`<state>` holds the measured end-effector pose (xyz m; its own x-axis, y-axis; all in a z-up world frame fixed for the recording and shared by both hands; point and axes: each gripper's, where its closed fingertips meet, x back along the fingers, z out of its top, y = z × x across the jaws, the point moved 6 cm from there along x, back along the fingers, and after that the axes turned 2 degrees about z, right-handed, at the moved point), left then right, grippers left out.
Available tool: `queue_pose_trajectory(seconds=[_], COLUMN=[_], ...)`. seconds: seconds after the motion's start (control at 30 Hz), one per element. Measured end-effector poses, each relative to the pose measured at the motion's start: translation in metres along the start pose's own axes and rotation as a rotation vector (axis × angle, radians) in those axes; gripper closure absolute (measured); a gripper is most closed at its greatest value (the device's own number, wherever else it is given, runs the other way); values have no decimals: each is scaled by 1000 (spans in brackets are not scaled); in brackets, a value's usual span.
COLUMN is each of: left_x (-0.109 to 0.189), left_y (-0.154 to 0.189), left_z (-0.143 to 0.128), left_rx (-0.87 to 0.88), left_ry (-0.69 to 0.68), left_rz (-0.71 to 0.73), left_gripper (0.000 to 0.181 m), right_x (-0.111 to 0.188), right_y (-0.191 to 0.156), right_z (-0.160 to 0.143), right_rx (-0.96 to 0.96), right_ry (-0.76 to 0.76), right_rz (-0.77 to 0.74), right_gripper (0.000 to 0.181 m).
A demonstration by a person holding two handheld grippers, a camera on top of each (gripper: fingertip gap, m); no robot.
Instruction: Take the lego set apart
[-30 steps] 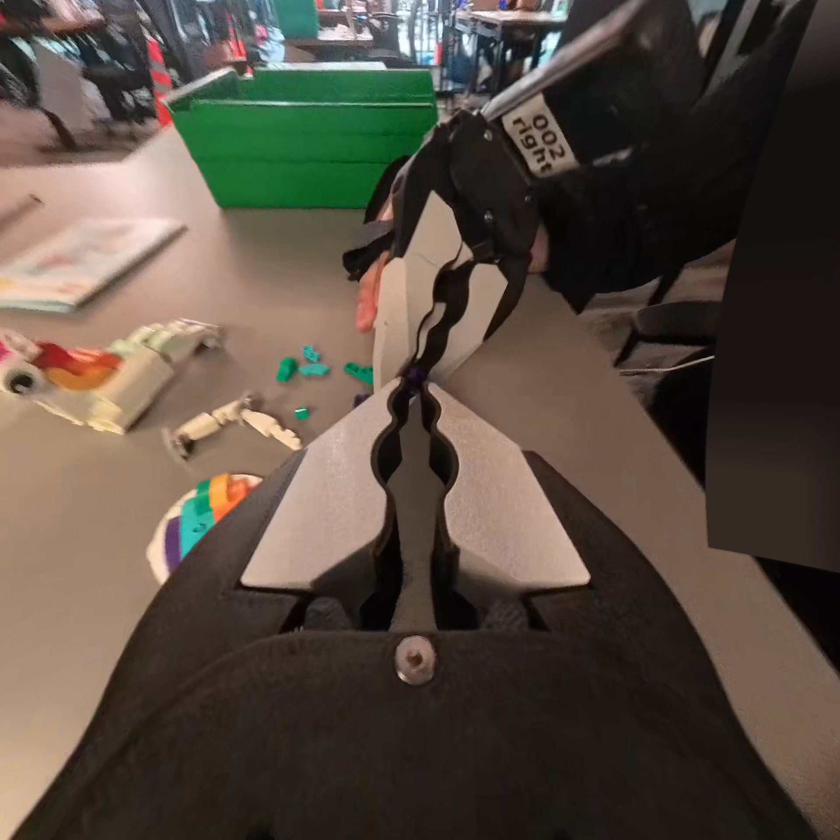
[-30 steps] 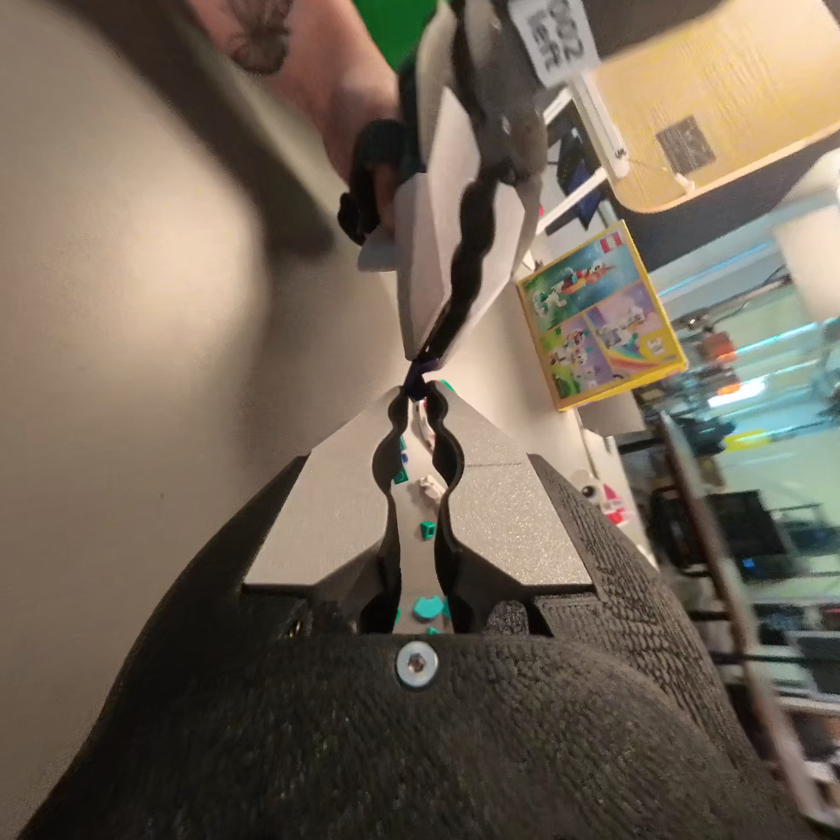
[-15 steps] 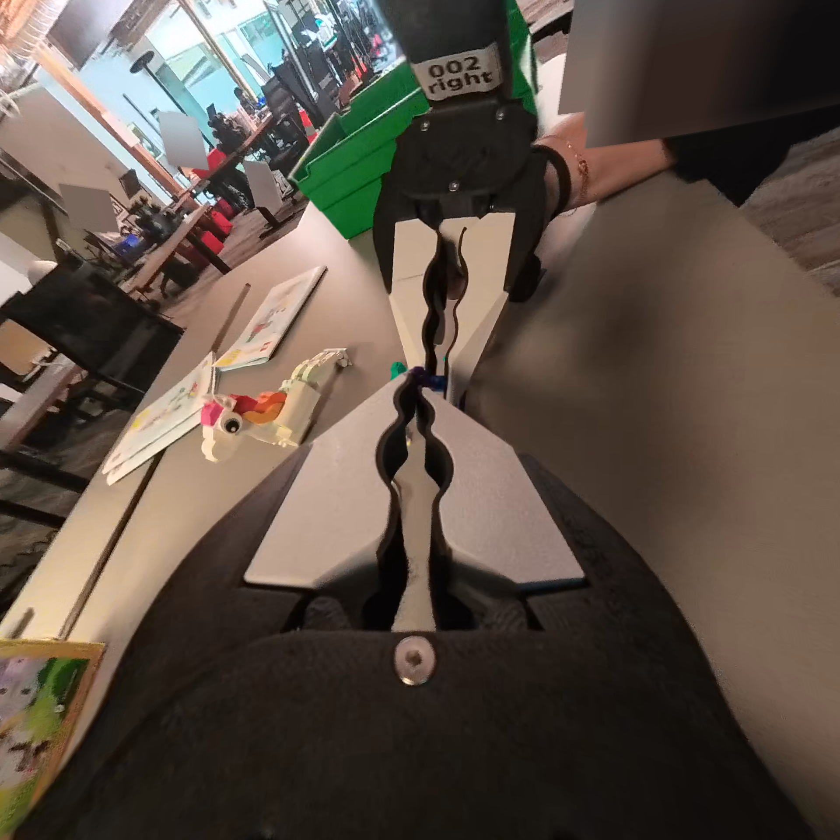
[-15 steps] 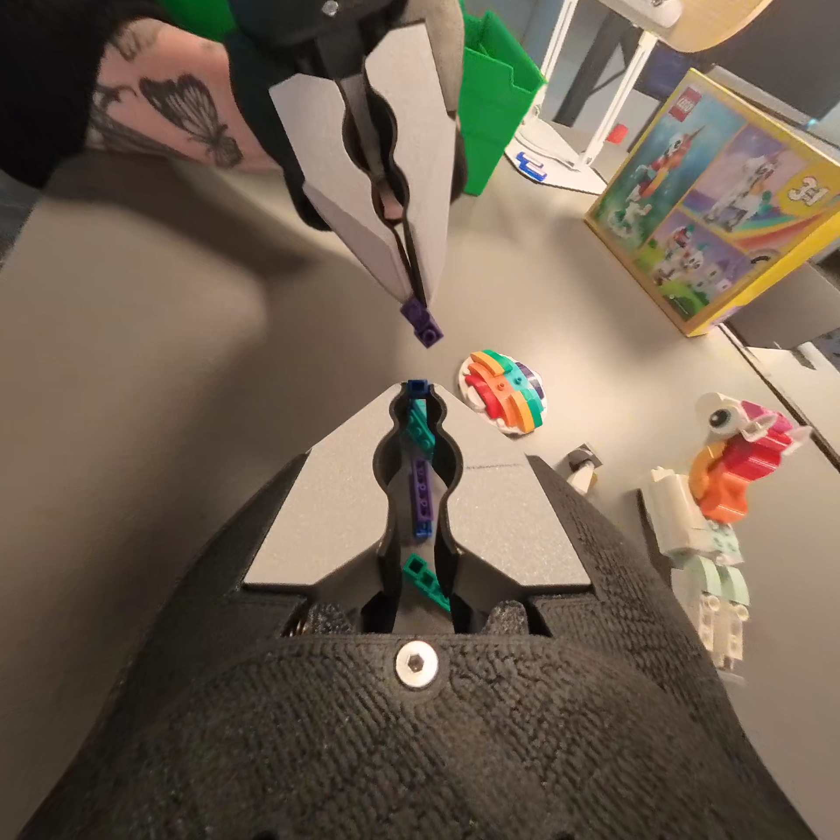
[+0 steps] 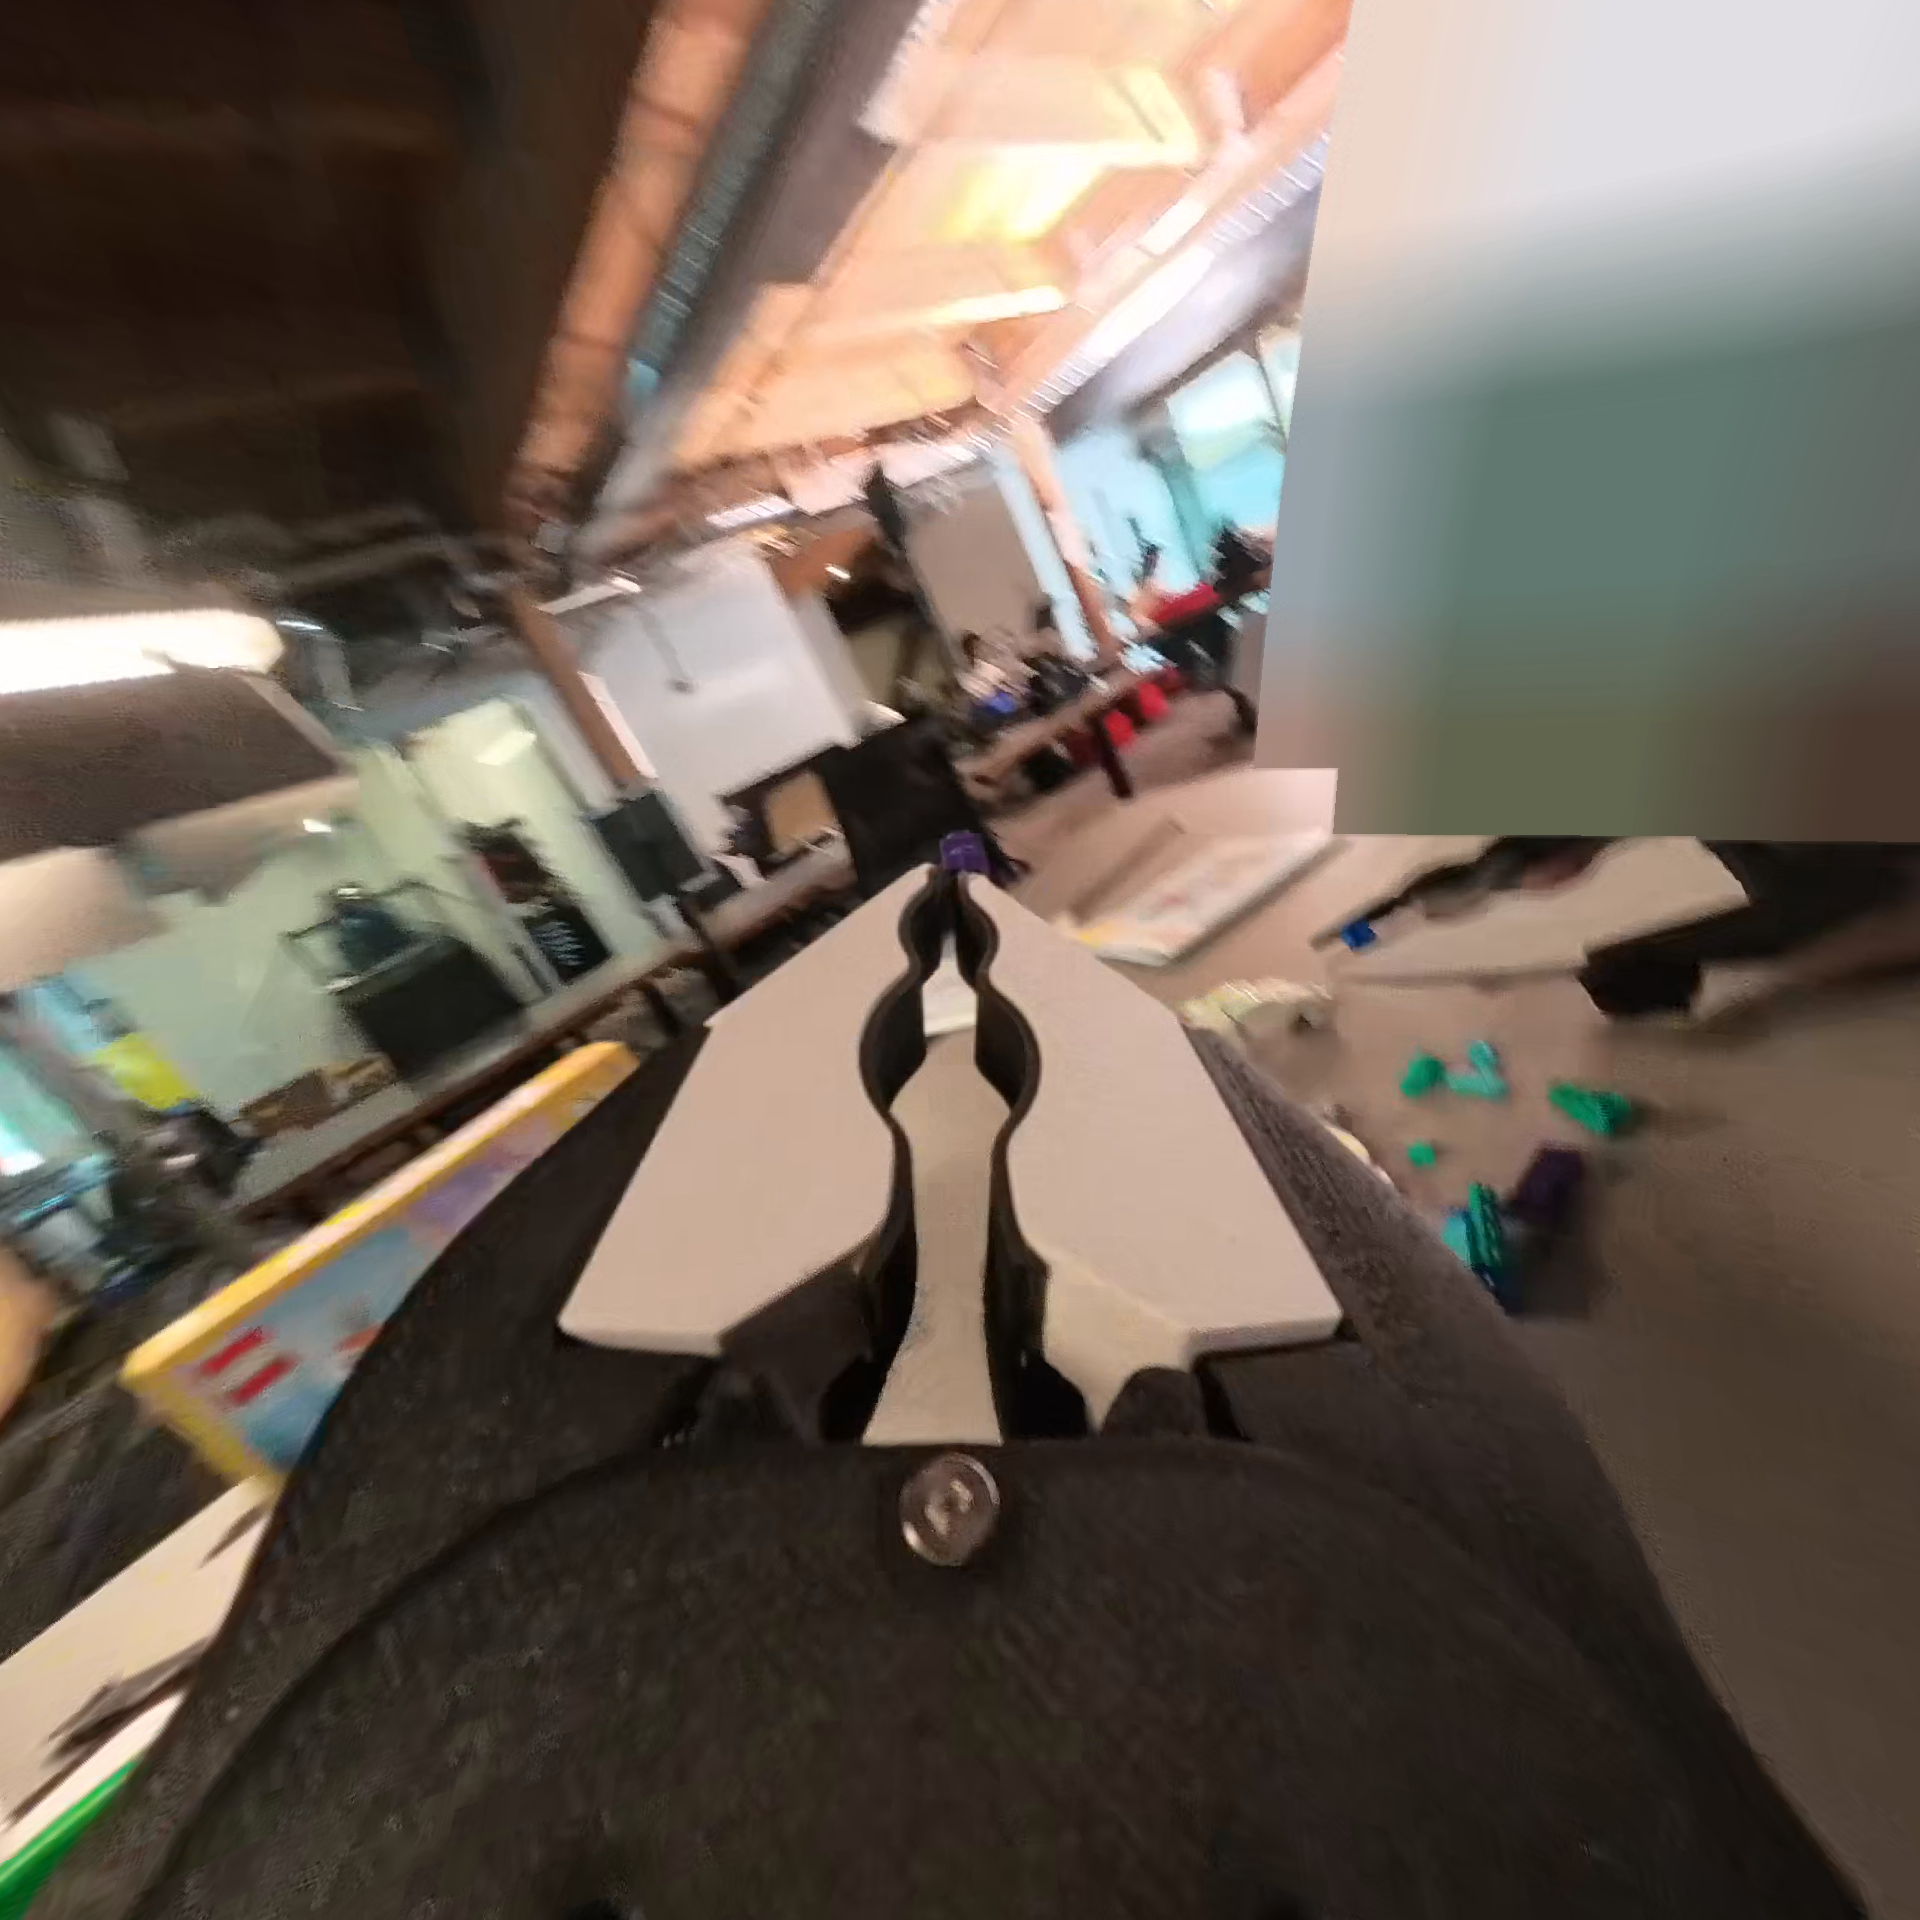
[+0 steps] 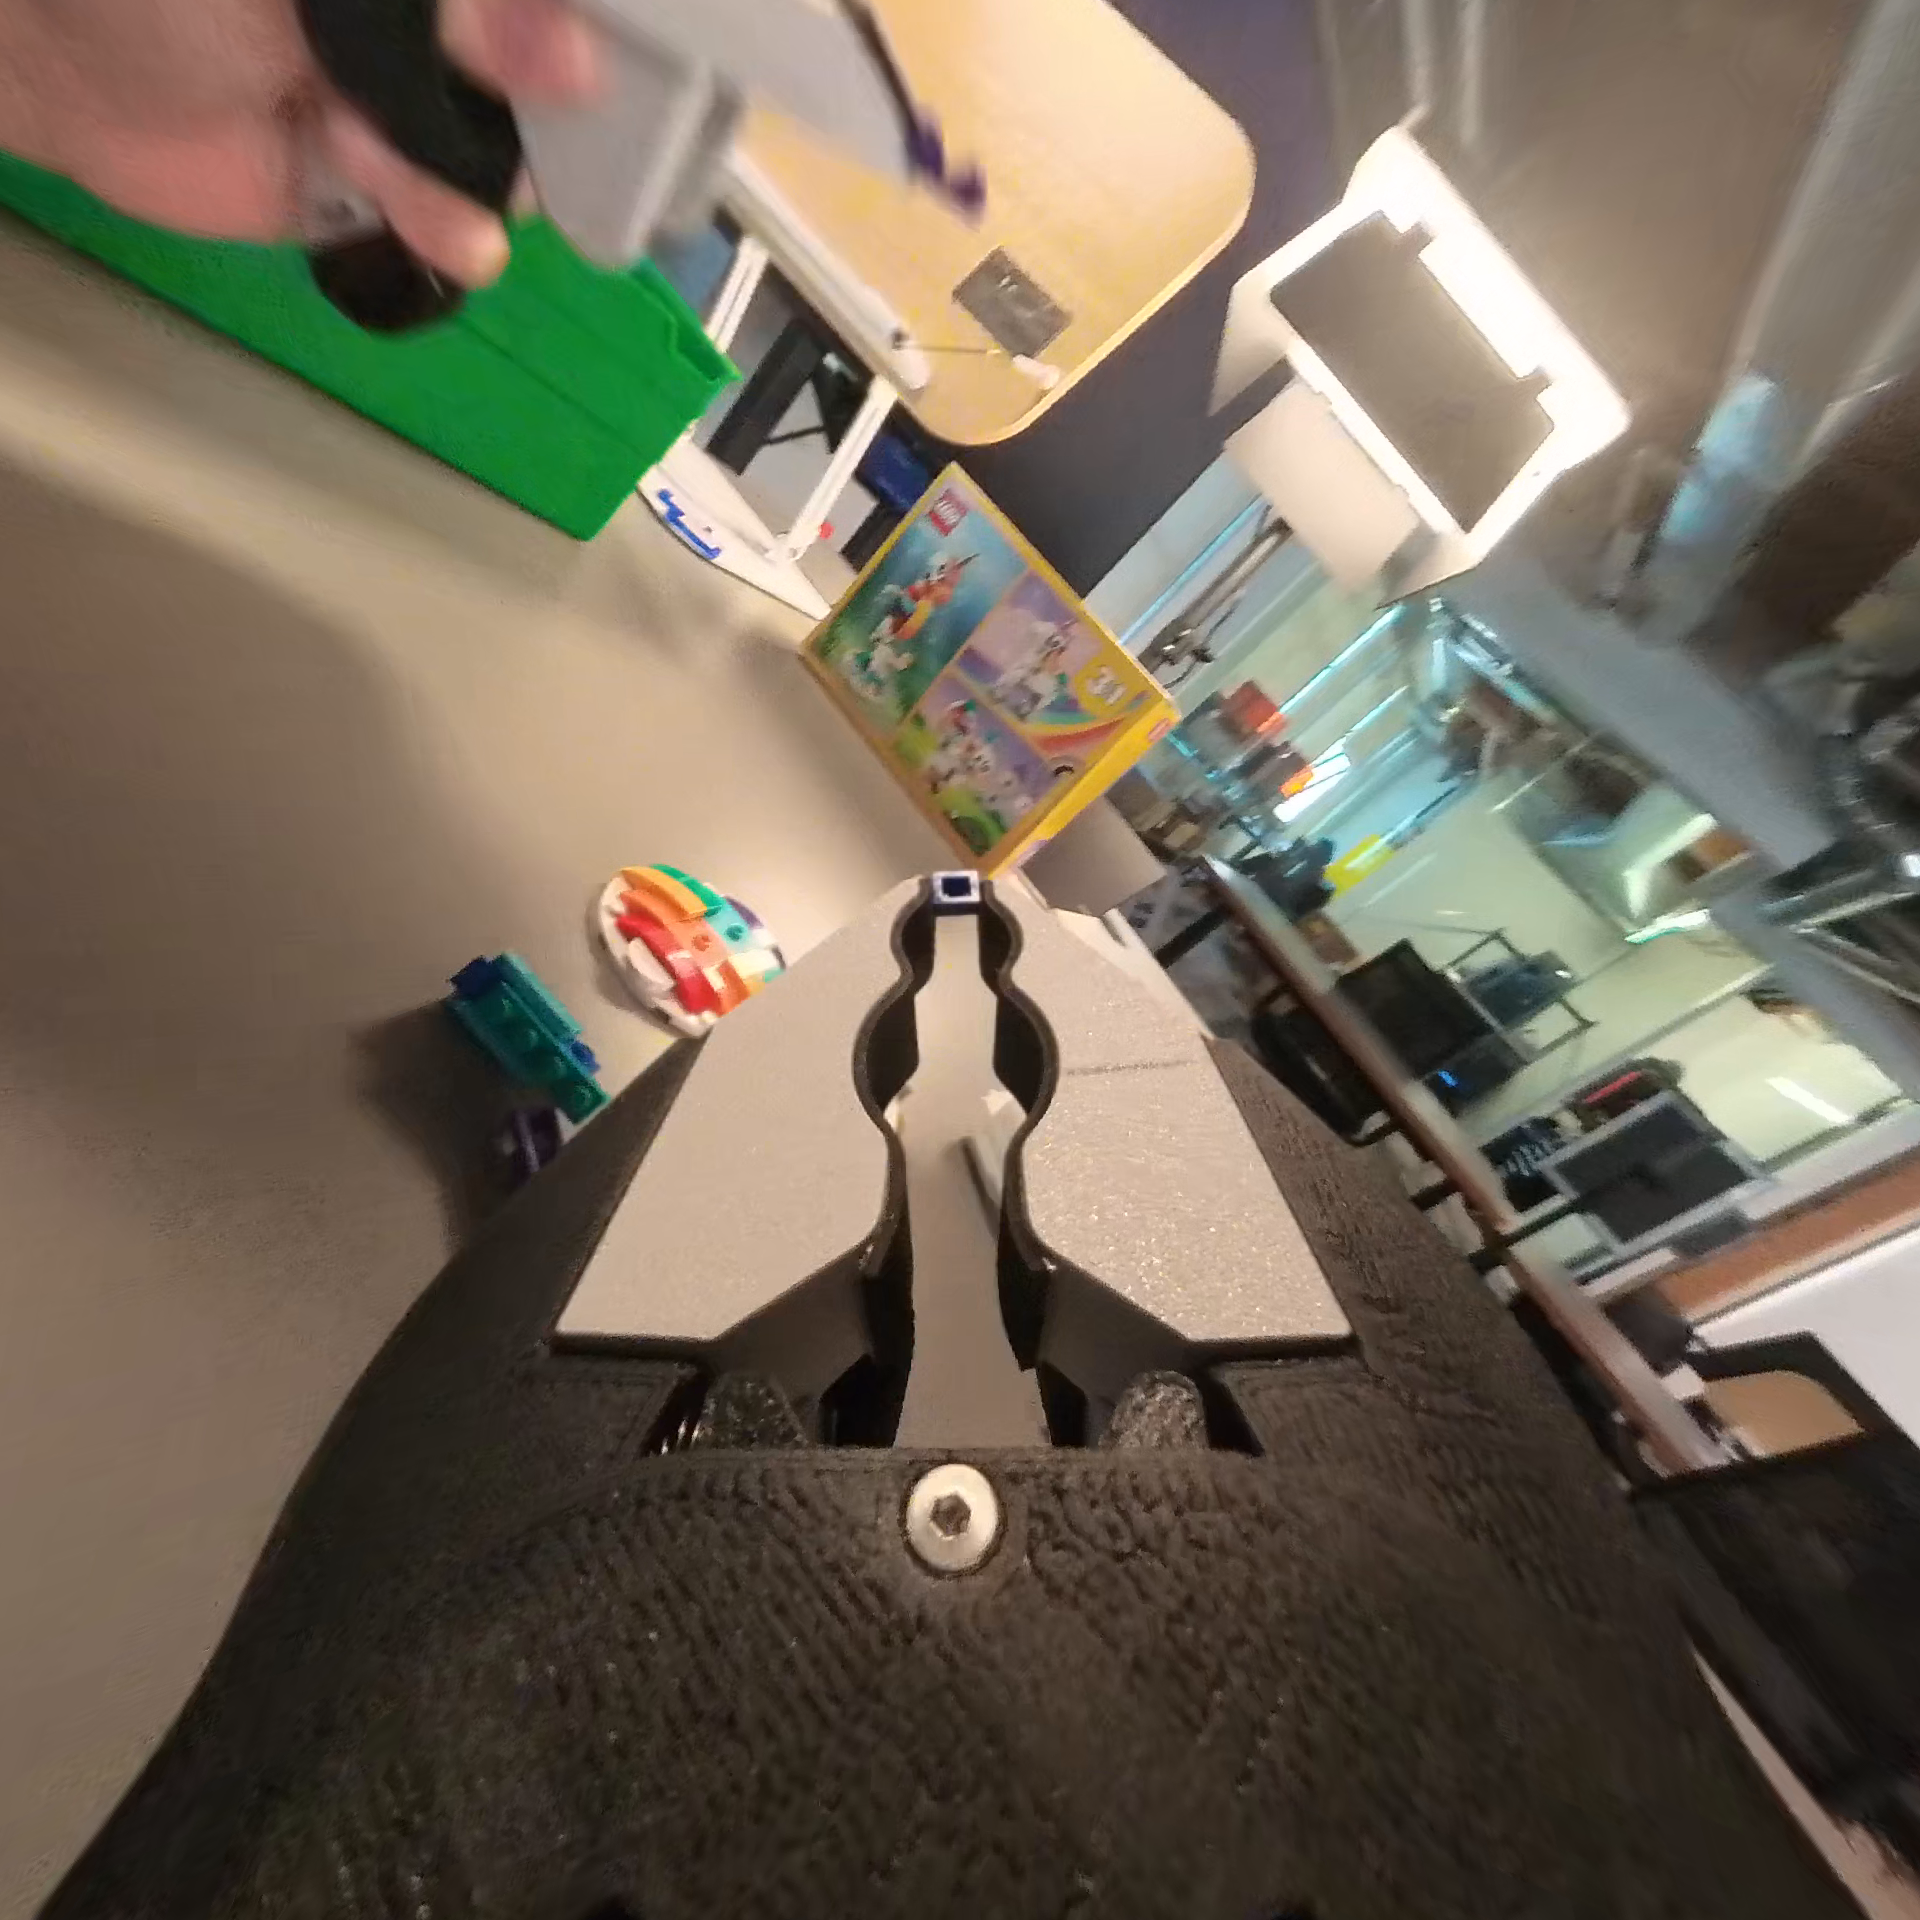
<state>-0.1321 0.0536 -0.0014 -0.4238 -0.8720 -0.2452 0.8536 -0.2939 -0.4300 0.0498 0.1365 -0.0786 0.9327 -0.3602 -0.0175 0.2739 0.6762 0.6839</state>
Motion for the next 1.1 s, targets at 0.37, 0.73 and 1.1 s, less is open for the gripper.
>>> queue_pose_trajectory(seconds=[0.37,0.73,1.1], left_x=[116,96,10], left_y=[-119,-70,112], left_z=[17,14,-8], left_rx=[251,521,680], left_ry=[-700,-642,-344], left_rz=[490,330,-224], left_gripper=[165,117,140], right_x=[-12,3,16], right_y=[-7,-16,-51], right_z=[4,31,45], right_rx=[-42,65,368], right_ry=[44,193,276], right_rz=[23,40,110], right_gripper=[175,175,175])
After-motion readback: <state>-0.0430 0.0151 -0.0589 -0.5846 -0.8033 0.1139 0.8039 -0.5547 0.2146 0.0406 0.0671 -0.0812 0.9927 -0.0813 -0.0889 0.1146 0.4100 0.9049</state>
